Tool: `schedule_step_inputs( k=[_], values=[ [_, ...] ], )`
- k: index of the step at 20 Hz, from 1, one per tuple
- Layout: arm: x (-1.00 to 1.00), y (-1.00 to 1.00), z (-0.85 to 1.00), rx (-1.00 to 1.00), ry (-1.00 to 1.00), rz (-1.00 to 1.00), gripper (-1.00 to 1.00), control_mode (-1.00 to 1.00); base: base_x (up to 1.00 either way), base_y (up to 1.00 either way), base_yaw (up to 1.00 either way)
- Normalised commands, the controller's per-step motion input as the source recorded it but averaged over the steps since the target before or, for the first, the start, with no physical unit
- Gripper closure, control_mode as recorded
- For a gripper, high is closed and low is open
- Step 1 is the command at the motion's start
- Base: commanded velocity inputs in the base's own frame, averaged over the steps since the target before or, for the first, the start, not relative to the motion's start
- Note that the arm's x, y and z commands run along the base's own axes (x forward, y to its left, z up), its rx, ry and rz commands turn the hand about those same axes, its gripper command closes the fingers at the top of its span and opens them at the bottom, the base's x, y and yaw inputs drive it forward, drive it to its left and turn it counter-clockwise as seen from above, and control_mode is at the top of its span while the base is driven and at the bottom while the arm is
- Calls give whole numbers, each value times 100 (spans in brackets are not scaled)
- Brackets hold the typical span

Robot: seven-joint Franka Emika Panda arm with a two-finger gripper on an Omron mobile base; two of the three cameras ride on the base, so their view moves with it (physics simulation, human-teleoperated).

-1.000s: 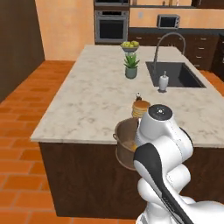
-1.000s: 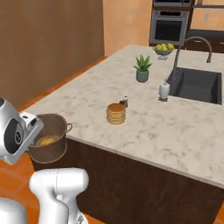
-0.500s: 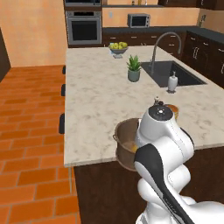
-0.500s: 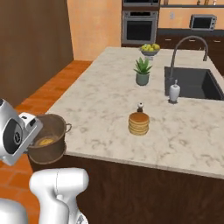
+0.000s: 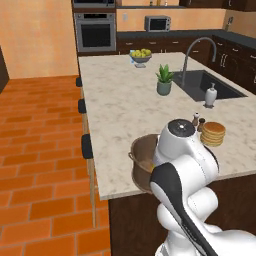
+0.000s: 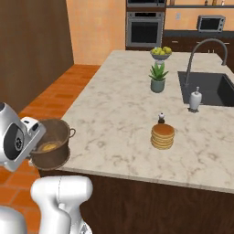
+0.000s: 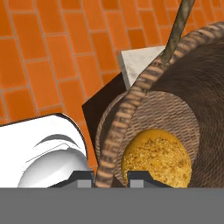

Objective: Open the cabinet, pick up the bread from the cabinet and place it in the basket. Then move the basket to the dining counter.

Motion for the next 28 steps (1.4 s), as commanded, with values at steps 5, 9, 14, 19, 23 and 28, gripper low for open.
schedule_step_inputs(
  k=[5, 9, 14, 19, 23, 28],
  values=[
    [88, -12, 0, 0, 9, 0, 100, -100, 0, 0, 0],
    [100, -39, 0, 0, 4, 6, 100, -100, 0, 0, 0],
    [100, -64, 0, 0, 8, 13, 100, -100, 0, 0, 0],
    [100, -53, -9, 3, 7, 11, 100, -100, 0, 0, 0],
    [100, -2, -29, -1, 3, 2, 100, -100, 0, 0, 0],
    [100, 22, -83, -9, 0, 0, 100, -100, 0, 0, 0]
  ],
)
